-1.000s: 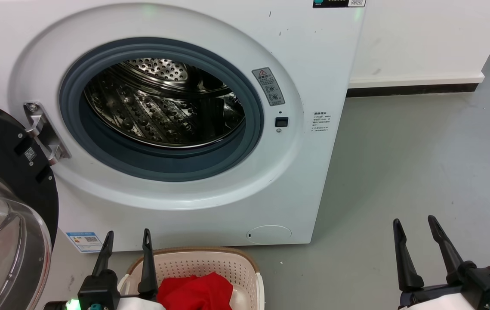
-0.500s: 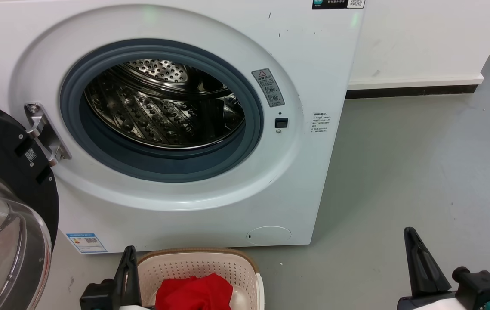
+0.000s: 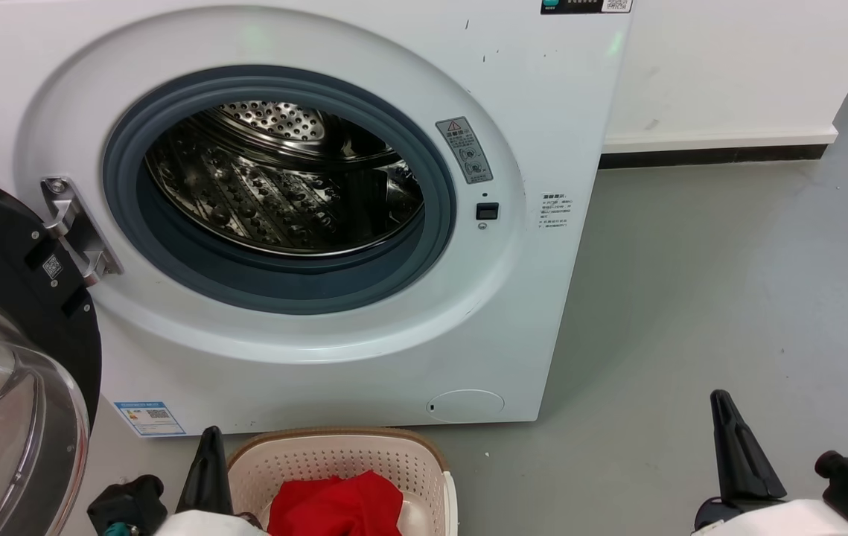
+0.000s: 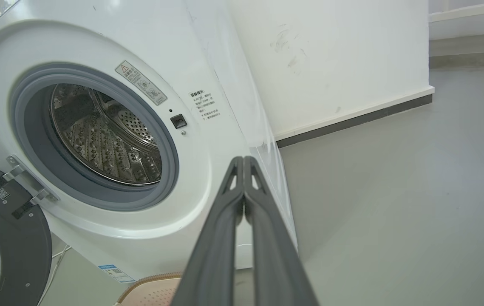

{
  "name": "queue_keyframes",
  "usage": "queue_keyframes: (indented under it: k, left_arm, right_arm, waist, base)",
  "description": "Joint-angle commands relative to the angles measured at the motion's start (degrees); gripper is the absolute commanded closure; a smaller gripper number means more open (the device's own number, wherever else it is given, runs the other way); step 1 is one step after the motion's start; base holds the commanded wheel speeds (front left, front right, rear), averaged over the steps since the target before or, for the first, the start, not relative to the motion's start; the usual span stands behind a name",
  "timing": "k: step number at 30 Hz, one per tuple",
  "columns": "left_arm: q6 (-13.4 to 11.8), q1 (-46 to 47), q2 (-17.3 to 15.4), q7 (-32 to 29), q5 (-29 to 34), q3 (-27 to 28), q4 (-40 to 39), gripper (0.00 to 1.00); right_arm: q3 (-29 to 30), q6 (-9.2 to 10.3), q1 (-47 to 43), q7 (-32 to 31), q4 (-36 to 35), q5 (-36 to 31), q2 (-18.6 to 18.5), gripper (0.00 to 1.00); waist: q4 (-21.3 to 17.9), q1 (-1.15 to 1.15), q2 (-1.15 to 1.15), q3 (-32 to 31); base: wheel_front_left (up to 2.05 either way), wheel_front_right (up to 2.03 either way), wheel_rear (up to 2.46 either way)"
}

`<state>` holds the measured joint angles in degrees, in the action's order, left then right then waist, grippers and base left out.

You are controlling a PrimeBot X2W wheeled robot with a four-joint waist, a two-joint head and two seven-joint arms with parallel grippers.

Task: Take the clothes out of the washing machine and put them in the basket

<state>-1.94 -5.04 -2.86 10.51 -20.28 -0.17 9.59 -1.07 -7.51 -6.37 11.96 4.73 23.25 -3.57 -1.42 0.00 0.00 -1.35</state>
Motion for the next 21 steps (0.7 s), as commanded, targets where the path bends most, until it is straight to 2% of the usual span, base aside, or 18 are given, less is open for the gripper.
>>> queue_keyframes:
  k: [1,21]
  left_arm:
    - [0.52,2.06,-0.02,-0.59,-3.08,0.36,-0.54,1.00]
    - [3.00,4.67,-0.02,-5.04,-21.84,2.08,0.73,1.00]
  right_arm:
    - [0.08,0.01,2.10,-0.50,-0.35,3.29,-0.55,1.00]
    - [0.79,0.01,5.13,-4.31,2.13,22.30,-1.25,1.00]
  waist:
    - [0.03,0.00,0.00,0.03]
    - [0.28,0.00,0.00,0.31]
  base:
    - [0.00,0.00,0.00]
    - [0.00,0.00,0.00]
